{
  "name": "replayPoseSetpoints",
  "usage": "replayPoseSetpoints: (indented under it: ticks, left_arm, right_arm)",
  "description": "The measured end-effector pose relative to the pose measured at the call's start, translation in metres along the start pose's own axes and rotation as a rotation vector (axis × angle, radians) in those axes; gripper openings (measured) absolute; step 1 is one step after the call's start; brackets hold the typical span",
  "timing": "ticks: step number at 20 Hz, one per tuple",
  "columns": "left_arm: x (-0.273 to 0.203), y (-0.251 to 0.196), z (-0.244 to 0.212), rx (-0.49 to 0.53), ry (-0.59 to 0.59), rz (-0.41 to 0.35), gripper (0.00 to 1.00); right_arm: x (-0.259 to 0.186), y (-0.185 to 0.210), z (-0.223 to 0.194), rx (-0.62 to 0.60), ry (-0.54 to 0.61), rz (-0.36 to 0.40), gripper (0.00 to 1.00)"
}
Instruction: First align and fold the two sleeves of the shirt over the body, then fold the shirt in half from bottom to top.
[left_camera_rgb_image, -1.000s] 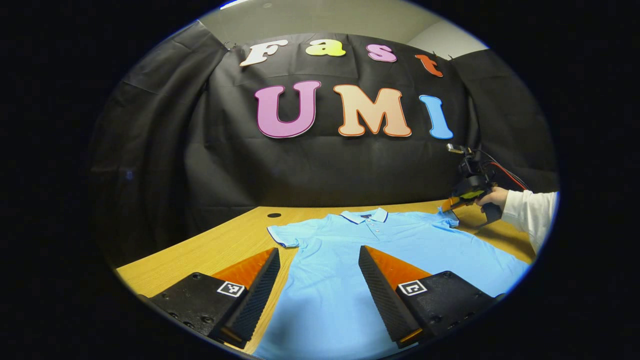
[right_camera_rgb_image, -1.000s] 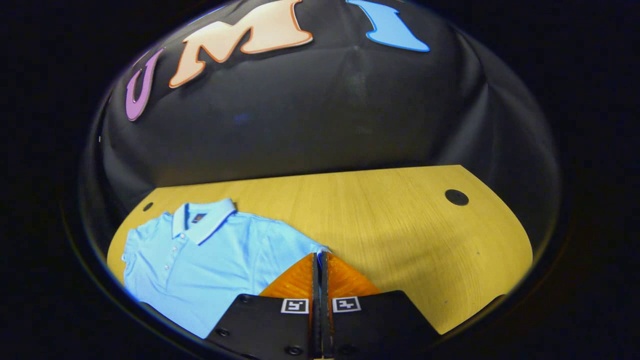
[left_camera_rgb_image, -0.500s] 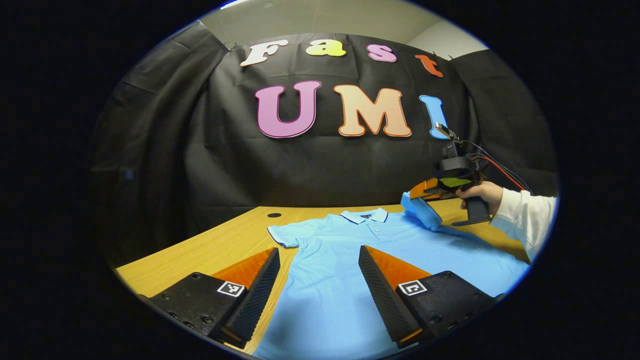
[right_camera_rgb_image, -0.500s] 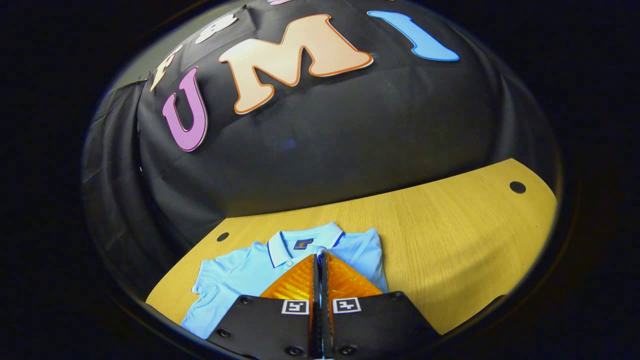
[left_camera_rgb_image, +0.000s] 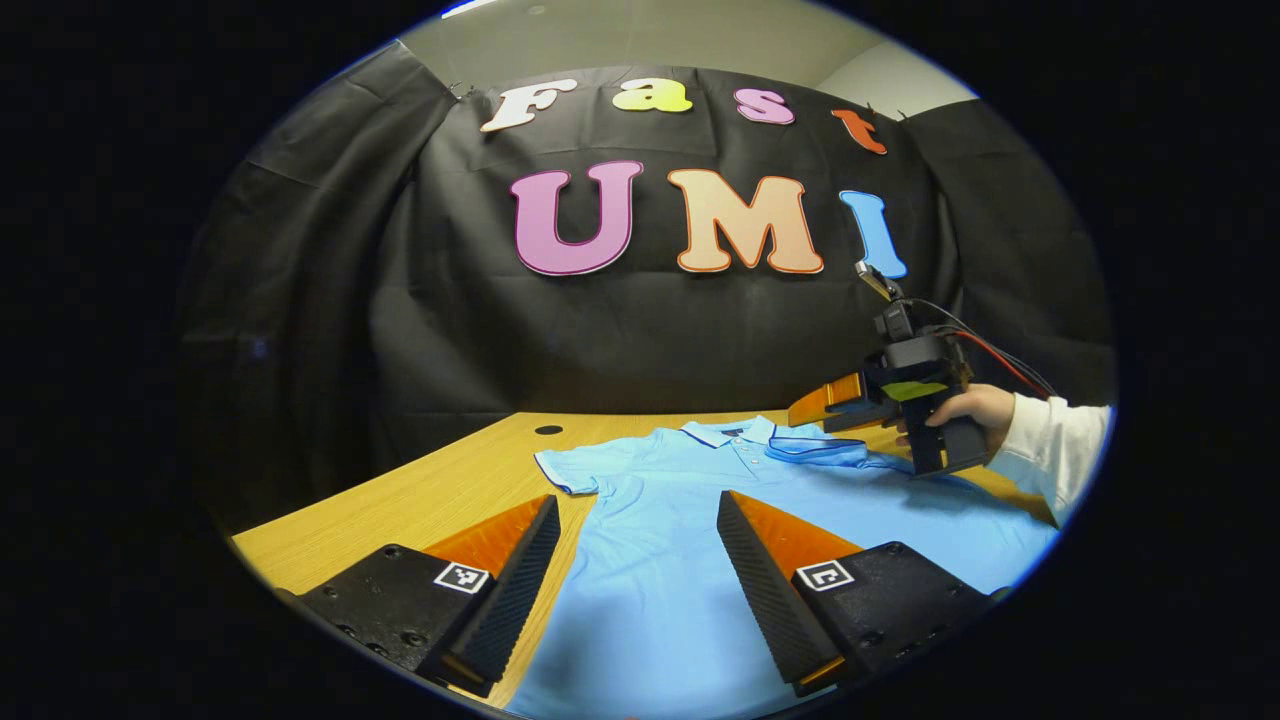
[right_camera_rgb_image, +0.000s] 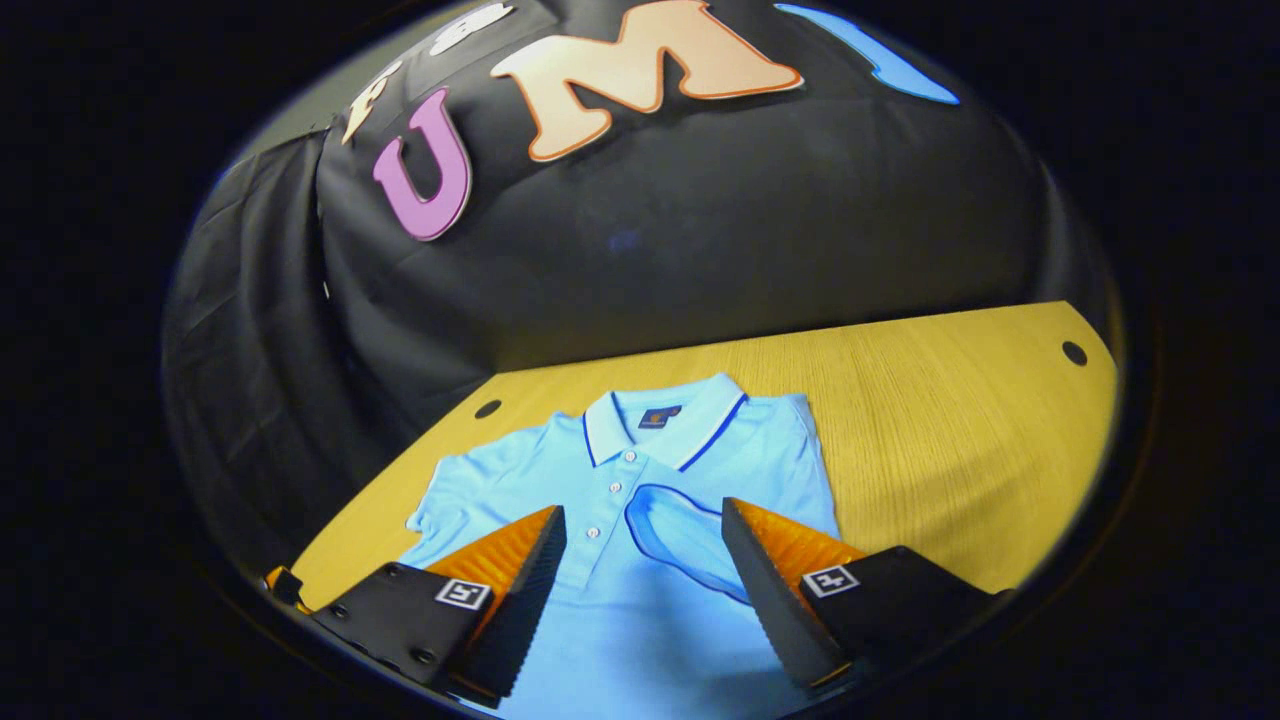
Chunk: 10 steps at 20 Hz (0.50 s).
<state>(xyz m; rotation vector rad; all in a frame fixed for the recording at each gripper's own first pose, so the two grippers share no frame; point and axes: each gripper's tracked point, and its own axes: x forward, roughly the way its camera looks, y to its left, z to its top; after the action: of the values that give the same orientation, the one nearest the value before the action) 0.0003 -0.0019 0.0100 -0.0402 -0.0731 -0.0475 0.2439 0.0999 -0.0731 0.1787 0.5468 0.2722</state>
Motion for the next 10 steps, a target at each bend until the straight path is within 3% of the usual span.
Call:
replayPoseSetpoints:
  ticks: [3, 4, 10]
  left_arm:
    - [0.000, -0.001, 0.002, 0.013, -0.008, -0.001, 0.95]
    - [0.000, -0.001, 0.002, 0.014, -0.007, 0.000, 0.95]
    - [0.005, -0.003, -0.007, 0.024, 0.047, -0.023, 0.94]
  right_arm:
    - [-0.033, 0.002, -0.003, -0.122, -0.047, -0.022, 0.98]
    - [-0.047, 0.009, -0.008, -0.134, -0.056, -0.007, 0.94]
    - [-0.133, 0.028, -0.025, -0.160, -0.153, 0.044, 0.98]
